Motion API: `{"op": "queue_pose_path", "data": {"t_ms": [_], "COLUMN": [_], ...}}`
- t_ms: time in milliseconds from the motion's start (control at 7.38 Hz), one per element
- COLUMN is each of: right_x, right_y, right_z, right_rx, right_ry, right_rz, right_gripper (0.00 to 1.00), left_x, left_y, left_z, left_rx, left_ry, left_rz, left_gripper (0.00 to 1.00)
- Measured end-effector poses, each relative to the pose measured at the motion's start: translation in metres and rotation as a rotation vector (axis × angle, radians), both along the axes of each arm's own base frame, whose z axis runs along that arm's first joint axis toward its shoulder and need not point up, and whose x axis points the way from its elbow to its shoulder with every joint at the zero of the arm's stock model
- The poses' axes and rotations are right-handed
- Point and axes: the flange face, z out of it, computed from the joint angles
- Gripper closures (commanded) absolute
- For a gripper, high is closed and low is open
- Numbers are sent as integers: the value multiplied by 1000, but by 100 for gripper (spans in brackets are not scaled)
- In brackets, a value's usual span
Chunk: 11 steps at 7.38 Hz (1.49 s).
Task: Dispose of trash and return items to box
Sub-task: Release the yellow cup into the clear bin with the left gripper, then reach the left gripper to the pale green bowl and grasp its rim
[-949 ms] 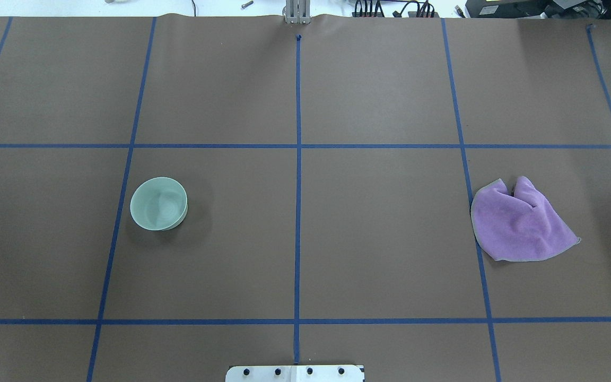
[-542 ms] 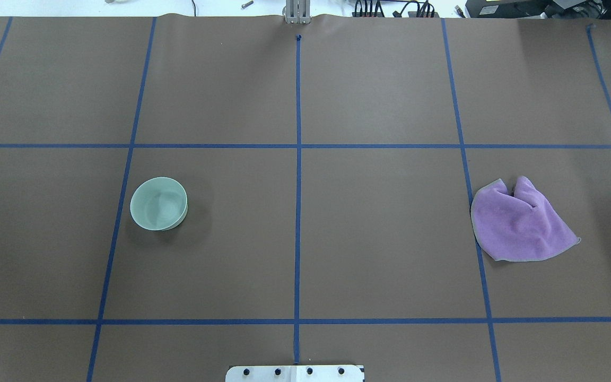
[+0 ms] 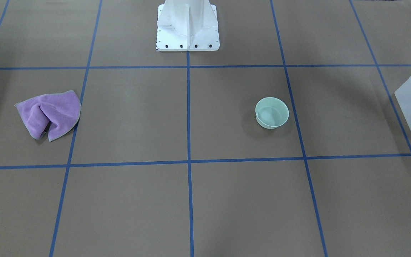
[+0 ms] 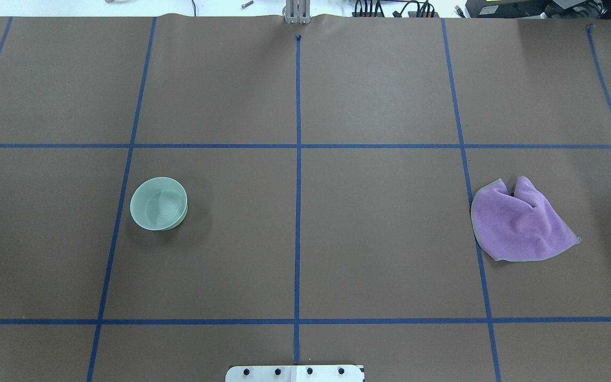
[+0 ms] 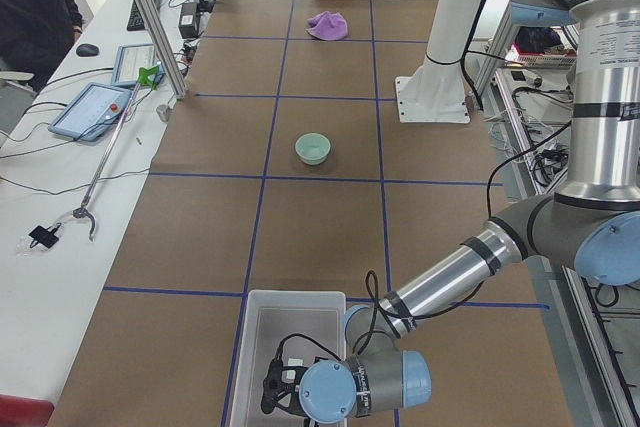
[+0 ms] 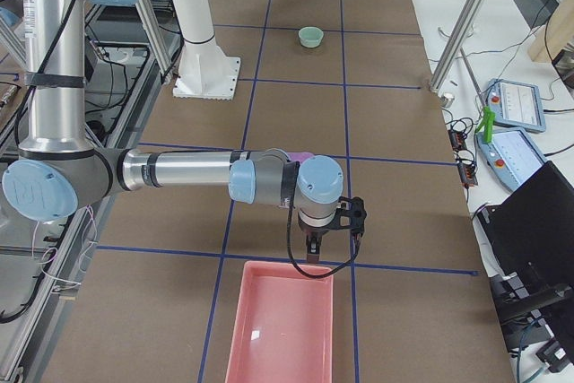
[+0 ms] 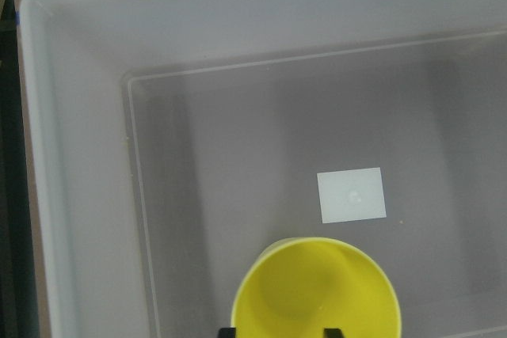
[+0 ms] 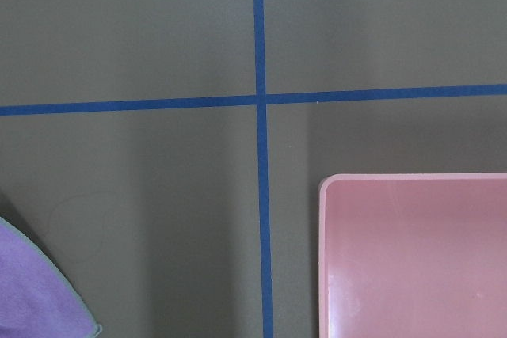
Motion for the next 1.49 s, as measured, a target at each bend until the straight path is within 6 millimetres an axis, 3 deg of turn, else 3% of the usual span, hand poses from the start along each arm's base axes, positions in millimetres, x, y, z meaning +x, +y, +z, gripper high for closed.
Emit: {"op": "queue_pose_path", "data": {"t_ms": [271, 407, 542, 678, 814, 949, 1220, 1492], "right_x": [-1, -1, -2, -4, -5, -7, -12, -13], "right_y": [0, 0, 0, 0, -1, -1, -4, -5], "right_z": [0, 0, 1, 2, 3, 3, 3, 3], "right_rx": [0, -1, -3, -5, -7, -7, -7, -6], "right_ry": [0, 0, 1, 1, 1, 2, 4, 5], "right_rz": [-2, -3, -5, -8, -12, -17, -27, -31], "right_gripper": [0, 0, 0, 0, 0, 0, 0, 0], "left_x": [-7, -13, -21, -27, -10, 39, 150, 248], "left_y": [-29, -56, -94, -131, -145, -137, -91, -56], "left_z": [-26, -56, -105, -176, -250, -311, -392, -423], "left_rx": [47, 63, 52, 20, -25, -79, -179, -238], "left_ry": [-3, 5, 18, 15, 4, -6, -8, 17], "left_rz": [-5, -21, -51, -97, -144, -175, -209, -241], "left_gripper": [2, 2, 2, 2, 2, 2, 2, 2]}}
